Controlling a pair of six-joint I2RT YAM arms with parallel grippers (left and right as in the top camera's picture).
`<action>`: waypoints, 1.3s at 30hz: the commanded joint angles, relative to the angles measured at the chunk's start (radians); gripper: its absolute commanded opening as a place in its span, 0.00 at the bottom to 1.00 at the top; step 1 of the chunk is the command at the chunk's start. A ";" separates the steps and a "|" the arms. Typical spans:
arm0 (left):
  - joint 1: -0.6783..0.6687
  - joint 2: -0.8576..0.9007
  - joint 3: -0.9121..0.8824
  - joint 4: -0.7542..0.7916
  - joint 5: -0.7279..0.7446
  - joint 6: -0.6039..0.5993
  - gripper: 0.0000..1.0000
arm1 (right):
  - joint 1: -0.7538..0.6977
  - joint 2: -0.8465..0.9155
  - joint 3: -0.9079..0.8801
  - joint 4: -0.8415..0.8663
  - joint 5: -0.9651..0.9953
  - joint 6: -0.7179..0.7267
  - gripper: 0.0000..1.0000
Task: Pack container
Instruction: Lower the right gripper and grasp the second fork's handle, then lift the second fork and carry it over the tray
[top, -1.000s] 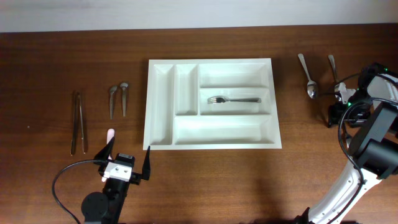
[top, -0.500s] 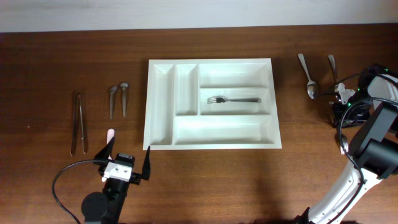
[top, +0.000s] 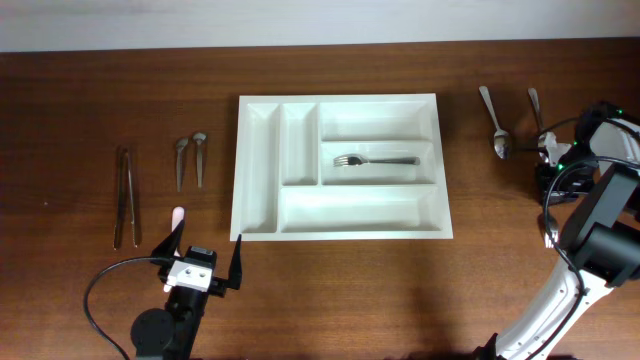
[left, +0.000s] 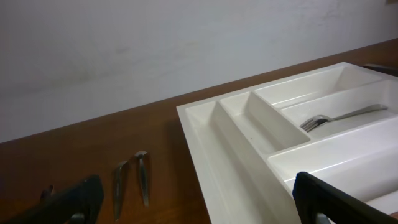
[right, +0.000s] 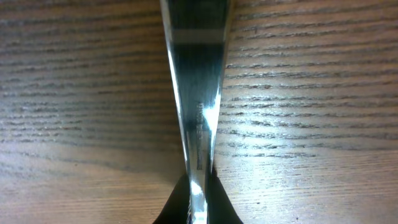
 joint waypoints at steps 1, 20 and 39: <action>-0.004 -0.008 -0.003 -0.005 0.000 -0.005 0.99 | 0.039 0.061 0.027 0.012 -0.006 0.090 0.04; -0.004 -0.008 -0.003 -0.005 0.000 -0.005 0.99 | 0.278 0.059 0.779 -0.404 -0.187 0.737 0.04; -0.004 -0.008 -0.003 -0.005 0.000 -0.005 0.99 | 0.538 0.060 0.824 -0.502 -0.288 1.787 0.04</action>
